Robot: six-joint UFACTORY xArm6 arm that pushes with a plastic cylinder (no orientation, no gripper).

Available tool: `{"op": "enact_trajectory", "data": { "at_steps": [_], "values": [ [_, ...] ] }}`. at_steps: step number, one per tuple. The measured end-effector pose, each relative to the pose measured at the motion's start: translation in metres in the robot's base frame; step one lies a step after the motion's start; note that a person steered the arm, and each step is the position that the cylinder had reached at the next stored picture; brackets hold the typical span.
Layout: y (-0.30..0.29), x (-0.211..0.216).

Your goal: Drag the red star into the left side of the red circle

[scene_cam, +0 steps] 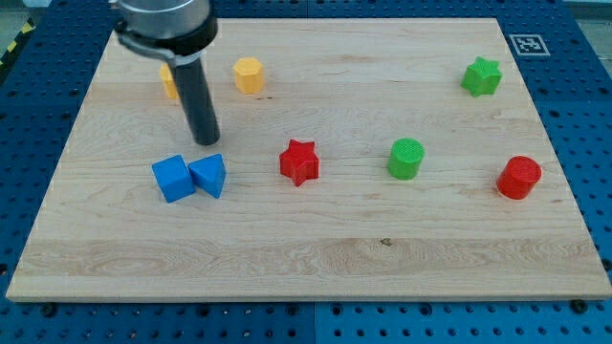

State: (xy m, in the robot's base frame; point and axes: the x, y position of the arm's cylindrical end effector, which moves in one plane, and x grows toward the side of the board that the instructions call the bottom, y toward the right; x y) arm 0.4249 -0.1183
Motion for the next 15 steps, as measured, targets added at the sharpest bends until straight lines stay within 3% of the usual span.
{"op": "enact_trajectory", "data": {
  "at_steps": [2, 3, 4, 6, 7, 9, 10, 12, 14, 15],
  "values": [
    [0.082, 0.007],
    [0.133, 0.045],
    [0.129, 0.049],
    [0.057, 0.068],
    [0.072, 0.094],
    [0.19, 0.086],
    [0.168, 0.086],
    [0.154, 0.036],
    [0.236, 0.065],
    [0.223, 0.07]
  ]
}}
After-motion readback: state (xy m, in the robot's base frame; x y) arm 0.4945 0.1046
